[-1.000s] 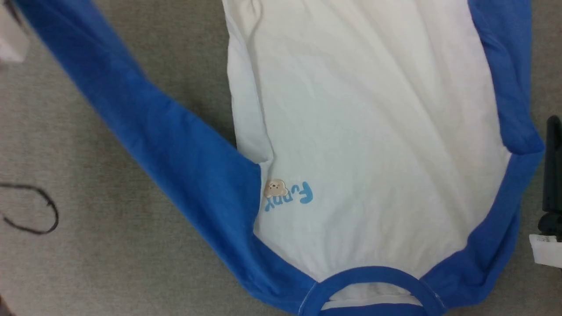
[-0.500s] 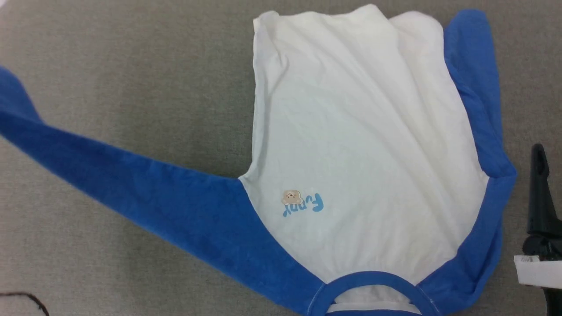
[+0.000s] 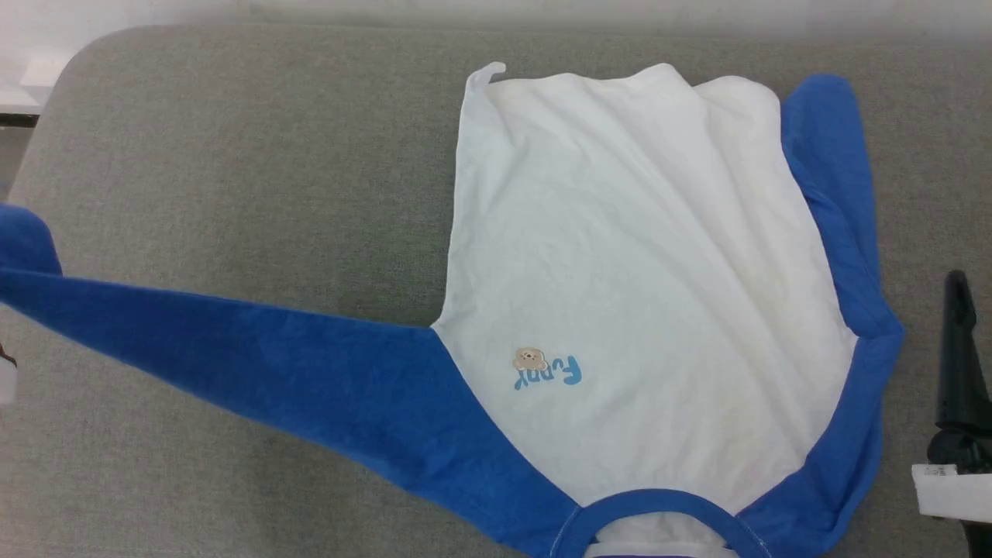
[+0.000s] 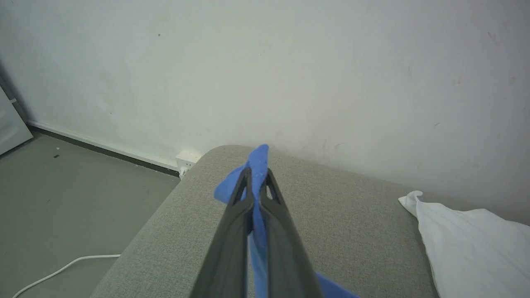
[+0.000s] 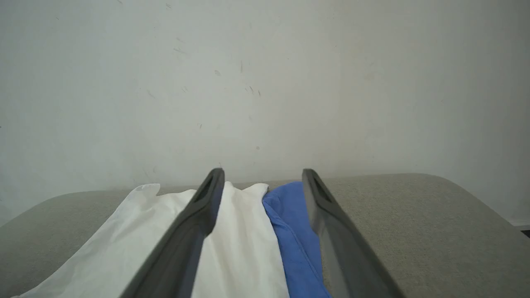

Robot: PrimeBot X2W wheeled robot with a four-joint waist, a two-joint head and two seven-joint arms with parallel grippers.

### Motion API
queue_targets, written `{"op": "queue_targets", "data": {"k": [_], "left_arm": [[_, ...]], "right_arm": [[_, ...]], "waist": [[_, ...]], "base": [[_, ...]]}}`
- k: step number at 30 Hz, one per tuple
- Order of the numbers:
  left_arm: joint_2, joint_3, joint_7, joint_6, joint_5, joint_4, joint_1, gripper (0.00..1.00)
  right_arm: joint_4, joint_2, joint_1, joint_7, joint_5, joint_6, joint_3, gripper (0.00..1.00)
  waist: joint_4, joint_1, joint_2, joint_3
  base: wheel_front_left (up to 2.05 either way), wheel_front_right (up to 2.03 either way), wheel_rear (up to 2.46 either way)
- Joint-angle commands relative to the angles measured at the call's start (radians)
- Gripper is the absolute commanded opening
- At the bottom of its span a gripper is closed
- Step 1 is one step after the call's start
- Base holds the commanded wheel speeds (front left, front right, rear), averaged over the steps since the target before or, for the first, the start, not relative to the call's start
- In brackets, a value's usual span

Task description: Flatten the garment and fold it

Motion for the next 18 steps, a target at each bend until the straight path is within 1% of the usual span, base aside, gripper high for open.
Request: {"op": "queue_targets", "data": {"k": [1,5,9,11,14,18], "left_arm": [[-0.002,0.004,-0.008,0.01,0.008,-0.014,0.004,0.0],[0.001,-0.022,-0.005,0.022,0.036,-0.06,-0.012,0.0],[0.003,-0.107,0.008,0.015,0.071,-0.126,-0.052,0.0],[0.005,-0.169,0.019,0.007,0.1,-0.16,-0.077,0.0],[-0.016,-0.281,0.033,-0.005,0.132,-0.21,-0.128,0.0],[-0.072,-0.461,0.056,-0.028,0.177,-0.258,-0.212,0.0]], "right_arm": [[-0.008,0.005,0.007,0.001,-0.008,-0.001,-0.009,1.0],[-0.017,0.008,0.01,0.004,-0.013,-0.001,-0.034,1.0],[-0.026,0.01,0.015,0.011,-0.016,-0.001,-0.054,1.0],[-0.03,0.01,0.015,0.013,-0.017,-0.001,-0.06,1.0],[-0.036,0.012,0.013,0.015,-0.017,-0.001,-0.072,1.0],[-0.042,0.015,0.011,0.014,-0.016,-0.001,-0.097,1.0]], "waist": [[-0.001,0.0001,-0.0001,-0.003],[-0.001,0.0001,-0.0001,-0.012],[0.001,0.0001,-0.0001,-0.016],[0.0,0.0001,-0.0001,-0.016],[-0.003,0.0001,-0.0001,-0.016],[-0.008,0.0001,-0.0001,-0.017]], "base": [[0.0,0.0,0.0],[0.0,0.0,0.0],[0.0,0.0,0.0],[0.0,0.0,0.0],[0.0,0.0,0.0],[0.0,0.0,0.0]]}}
